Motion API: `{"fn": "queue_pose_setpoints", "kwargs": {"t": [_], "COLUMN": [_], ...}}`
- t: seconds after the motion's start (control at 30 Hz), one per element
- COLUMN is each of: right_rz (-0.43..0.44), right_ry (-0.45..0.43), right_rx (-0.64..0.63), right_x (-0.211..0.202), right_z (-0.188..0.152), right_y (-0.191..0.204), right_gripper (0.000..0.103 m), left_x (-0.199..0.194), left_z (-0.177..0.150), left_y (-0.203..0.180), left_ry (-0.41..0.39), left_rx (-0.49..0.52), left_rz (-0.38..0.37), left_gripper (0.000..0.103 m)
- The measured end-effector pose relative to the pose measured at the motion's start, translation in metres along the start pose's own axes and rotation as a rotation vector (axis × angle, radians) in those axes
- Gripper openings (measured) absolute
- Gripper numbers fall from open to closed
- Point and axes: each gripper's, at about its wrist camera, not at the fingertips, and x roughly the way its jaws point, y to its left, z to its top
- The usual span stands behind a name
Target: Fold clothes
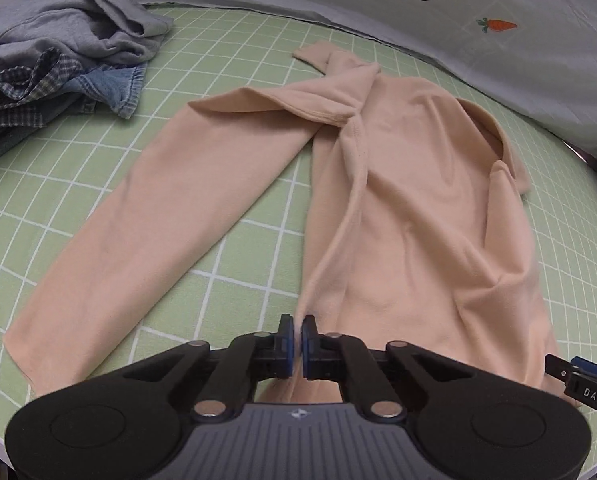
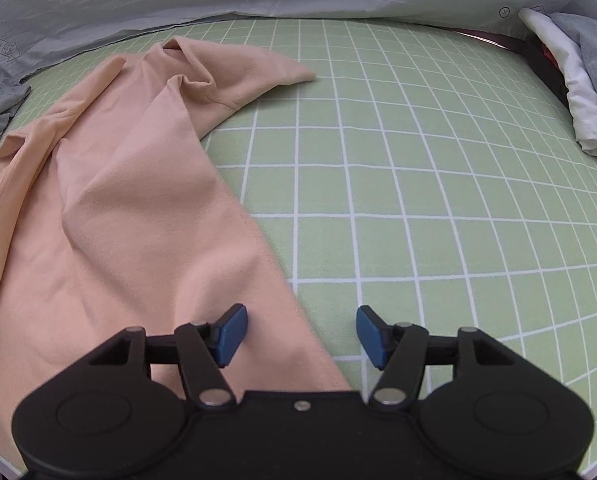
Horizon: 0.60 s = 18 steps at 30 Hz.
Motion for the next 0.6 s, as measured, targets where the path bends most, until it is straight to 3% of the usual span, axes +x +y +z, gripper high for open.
{"fn": "queue_pose_setpoints", "kwargs": {"t": [0.1,0.17,0.23,0.3,0.43,0.6], "right_rz": [-0.013,-0.024,-0.034,-0.056,-0.102,-0.088], "right_ry": [-0.001,-0.003,0.004,-0.006,-0.031,-0.14], "right_rx": [-0.007,-0.019,-0.021,-0.027,-0.04,-0.006], "right_x": [0.001,0.002,0.004,0.005,0.007,0.008], "right_z": [0.0,0.001,0.004,0.012,0.031,0.08], "right_y": [0.001,0.002,0.002,0.003,0.004,0.011], "right_gripper": [0.069,0.072,0.078,0.081,0.083,0.093], "left_x": [-0.003,-0.002,-0.001,-0.003,-0.007,0.009], "left_z": [0.002,0.004,0.006,0.011,0.031,0.06], "left_y": [0.033,0.052,0.062,0.057,0.041,0.019], "left_ry": [-0.003,0.006,0.021,0.006,-0.06,-0.074], "left_rx": [-0.122,-0.196,-0.238,-0.216,-0.128,-0.033], "left_rz": [0.035,0.061,0.085,0.109,0.161,0.186], "left_gripper": [0.005,0.013,0.033,0.039,0.075,0.084]}}
